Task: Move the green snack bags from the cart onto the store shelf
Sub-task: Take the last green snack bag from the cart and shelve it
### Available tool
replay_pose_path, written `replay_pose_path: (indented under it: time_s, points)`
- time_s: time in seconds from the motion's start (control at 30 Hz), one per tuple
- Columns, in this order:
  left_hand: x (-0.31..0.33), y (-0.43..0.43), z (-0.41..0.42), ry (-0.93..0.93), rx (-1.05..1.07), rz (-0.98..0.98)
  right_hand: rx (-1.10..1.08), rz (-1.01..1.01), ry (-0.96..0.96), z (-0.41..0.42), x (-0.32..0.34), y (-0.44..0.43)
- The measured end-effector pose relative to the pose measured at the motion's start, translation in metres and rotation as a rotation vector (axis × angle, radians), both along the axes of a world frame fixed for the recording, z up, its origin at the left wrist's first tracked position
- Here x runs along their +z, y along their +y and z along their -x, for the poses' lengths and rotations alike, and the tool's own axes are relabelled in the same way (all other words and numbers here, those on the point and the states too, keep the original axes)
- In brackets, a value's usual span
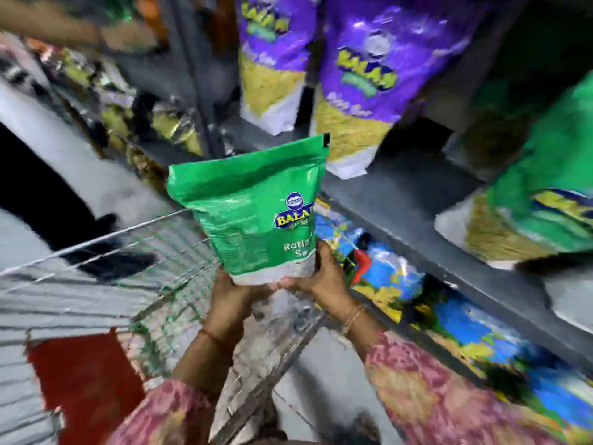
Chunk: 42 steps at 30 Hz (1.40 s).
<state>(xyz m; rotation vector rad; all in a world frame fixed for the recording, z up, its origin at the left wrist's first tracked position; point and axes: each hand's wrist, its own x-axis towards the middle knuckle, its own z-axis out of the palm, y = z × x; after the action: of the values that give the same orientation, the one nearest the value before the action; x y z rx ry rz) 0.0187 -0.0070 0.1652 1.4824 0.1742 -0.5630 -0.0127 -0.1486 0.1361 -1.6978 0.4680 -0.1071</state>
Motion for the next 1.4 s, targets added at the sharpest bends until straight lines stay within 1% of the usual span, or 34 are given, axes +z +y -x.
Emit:
replay_pose_path:
  time_s: [0.13, 0.2, 0.33, 0.43, 0.57, 0.67, 0.73, 0.8, 0.93, 1.07, 1.17, 1.27, 1.33, 1.4]
  points:
    - [0.017, -0.054, 0.023, -0.119, -0.215, 0.028, -0.190, 0.008, -0.099, 0.060, 0.028, -0.049]
    - [0.024, -0.081, 0.041, -0.211, -0.287, -0.010, -0.269, -0.004, -0.144, 0.096, 0.037, -0.071]
    - [0.031, -0.146, 0.103, -0.415, -0.465, -0.108, -0.443, 0.018, -0.222, 0.189, 0.045, -0.117]
    - [0.031, -0.190, 0.169, -0.450, -0.582, -0.172, -0.561, 0.037, -0.259, 0.267, 0.040, -0.149]
    - [0.026, -0.243, 0.254, -0.480, -0.708, -0.199, -0.743, 0.091, -0.254, 0.360, 0.035, -0.189]
    - [0.027, -0.285, 0.304, -0.496, -0.796, -0.162, -0.864, 0.156, -0.245, 0.413, 0.042, -0.216]
    - [0.039, -0.316, 0.325, -0.514, -0.854, -0.147, -0.932, 0.221, -0.240, 0.438, 0.053, -0.238]
    - [0.054, -0.349, 0.338, -0.535, -0.912, -0.111, -0.995, 0.278, -0.256, 0.453, 0.059, -0.265]
    - [0.068, -0.411, 0.341, -0.634, -0.949, -0.024, -1.064, 0.340, -0.316, 0.458, 0.066, -0.314]
    - [0.064, -0.450, 0.331, -0.578, -0.973, 0.019, -1.103, 0.373, -0.345, 0.446, 0.066, -0.348]
    - [0.059, -0.463, 0.326, -0.552, -0.996, 0.007, -1.112, 0.333, -0.319, 0.443, 0.062, -0.359]
    - [0.053, -0.469, 0.325, -0.543, -0.988, 0.019, -1.140, 0.364, -0.285, 0.442, 0.066, -0.359]
    - [0.051, -0.469, 0.328, -0.503, -0.967, 0.046, -1.256, 0.426, -0.262, 0.439, 0.060, -0.352]
    - [0.052, -0.464, 0.338, -0.532, -0.906, 0.027, -1.404, 0.487, -0.185, 0.430, 0.046, -0.335]
